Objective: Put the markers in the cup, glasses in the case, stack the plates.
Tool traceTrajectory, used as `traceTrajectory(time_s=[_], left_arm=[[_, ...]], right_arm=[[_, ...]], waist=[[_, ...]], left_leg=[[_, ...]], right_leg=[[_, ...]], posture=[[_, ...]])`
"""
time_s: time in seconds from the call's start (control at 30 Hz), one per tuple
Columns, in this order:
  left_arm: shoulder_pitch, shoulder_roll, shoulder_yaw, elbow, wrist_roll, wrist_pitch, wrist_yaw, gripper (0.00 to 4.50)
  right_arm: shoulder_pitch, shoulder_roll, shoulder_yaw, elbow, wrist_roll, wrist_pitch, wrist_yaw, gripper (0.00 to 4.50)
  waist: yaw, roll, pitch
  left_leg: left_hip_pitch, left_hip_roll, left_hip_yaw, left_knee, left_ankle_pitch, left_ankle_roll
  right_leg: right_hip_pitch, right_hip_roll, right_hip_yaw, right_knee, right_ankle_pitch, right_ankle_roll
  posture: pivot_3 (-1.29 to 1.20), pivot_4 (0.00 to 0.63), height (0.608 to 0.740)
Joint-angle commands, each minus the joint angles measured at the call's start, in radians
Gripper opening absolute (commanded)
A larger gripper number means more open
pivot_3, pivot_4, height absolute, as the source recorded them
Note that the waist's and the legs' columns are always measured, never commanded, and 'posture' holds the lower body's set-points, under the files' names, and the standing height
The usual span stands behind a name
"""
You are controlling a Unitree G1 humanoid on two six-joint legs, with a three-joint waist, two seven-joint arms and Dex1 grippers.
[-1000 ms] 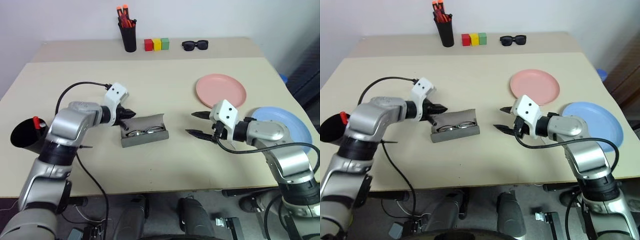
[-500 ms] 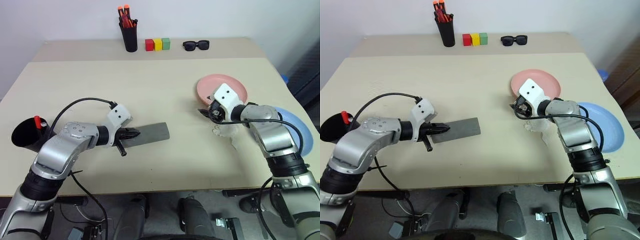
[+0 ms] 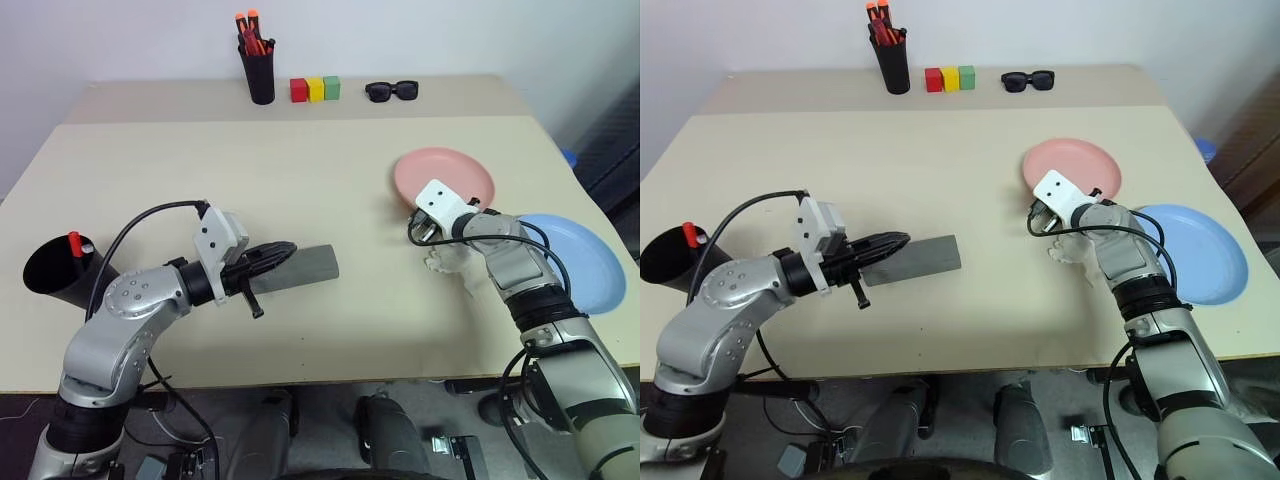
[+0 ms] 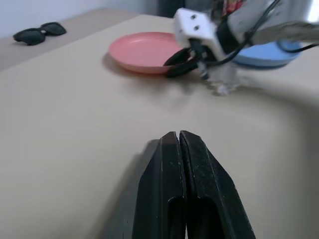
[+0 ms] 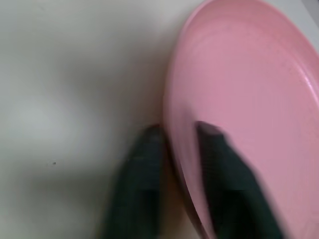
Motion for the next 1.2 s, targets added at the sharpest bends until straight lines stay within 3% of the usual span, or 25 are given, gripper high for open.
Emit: traceTrajectory(time_s=[0.03,0.2,0.37,0.5,0.6,0.8,0.97,1.07,1.2], left_arm=[[0.004,-0.003,0.015,-0.056,-0.034,-0.009,0.017,0.00],[-0.002,-0.021,-0.029,-0.054,-0.029,-0.018,0.039,0.00],[-0.031,-0.050,-0.079,-0.040,-0.037,-0.026,0.030,0.00],[-0.055,-0.068,-0.128,-0.005,-0.031,-0.037,0.001,0.00],[-0.083,-0.080,-0.168,0.050,-0.019,-0.064,-0.041,0.00],[-0.138,-0.097,-0.213,0.132,-0.003,-0.114,-0.094,0.00],[-0.154,-0.103,-0.220,0.169,0.009,-0.141,-0.118,0.00],[-0.152,-0.103,-0.213,0.168,0.009,-0.143,-0.120,0.00],[-0.132,-0.095,-0.197,0.148,0.001,-0.137,-0.114,0.00]], right_arm=[[-0.021,-0.001,-0.014,-0.009,-0.012,-0.030,-0.002,0.02],[0.013,-0.063,-0.045,-0.185,-0.010,-0.048,0.043,0.02],[0.118,-0.221,-0.207,-0.441,0.111,0.023,0.183,0.02],[0.291,-0.384,-0.370,-0.598,0.203,0.070,0.308,0.02],[0.516,-0.463,-0.538,-0.716,0.256,0.139,0.397,0.02],[0.800,-0.487,-0.691,-0.818,0.225,0.205,0.417,0.02],[0.848,-0.466,-0.675,-0.823,0.226,0.246,0.394,0.02],[0.851,-0.472,-0.652,-0.784,0.202,0.218,0.377,0.95],[0.817,-0.483,-0.634,-0.757,0.192,0.171,0.359,2.68]], waist=[[-0.001,0.000,0.000],[-0.003,0.001,0.000],[0.007,0.002,0.001],[0.025,0.002,0.001],[0.026,0.001,0.000],[0.017,0.006,-0.002],[0.018,0.007,-0.002],[0.023,0.007,-0.002],[0.024,0.007,-0.002]], left_leg=[[0.000,0.000,0.000,0.000,0.000,0.000],[0.000,0.000,0.000,0.000,0.000,0.000],[0.000,0.000,0.000,0.000,0.000,0.000],[0.000,0.001,0.003,0.001,-0.001,0.001],[0.000,0.002,0.003,0.001,-0.001,0.002],[0.001,0.003,0.008,0.002,-0.002,0.003],[0.001,0.003,0.009,0.003,-0.002,0.003],[0.001,0.003,0.009,0.003,-0.002,0.004],[0.000,0.003,0.009,0.004,-0.003,0.004]], right_leg=[[0.000,0.000,0.000,0.000,-0.001,-0.001],[0.000,0.001,0.000,0.000,0.000,0.001],[0.000,0.000,0.000,0.000,0.000,0.001],[0.001,0.000,0.000,-0.001,-0.001,-0.002],[0.002,-0.001,0.000,-0.002,-0.002,-0.003],[0.002,-0.002,0.002,-0.002,-0.002,-0.002],[0.002,-0.002,0.002,-0.002,-0.002,-0.003],[0.002,-0.002,0.002,-0.003,-0.002,-0.003],[0.002,-0.003,0.002,-0.004,-0.002,-0.003]], posture=[[0.00,0.150,0.740],[0.00,0.150,0.740],[0.00,0.150,0.740],[0.00,0.150,0.740],[0.00,0.150,0.740],[0.00,0.150,0.740],[0.00,0.150,0.740],[0.00,0.150,0.740],[0.00,0.150,0.740]])
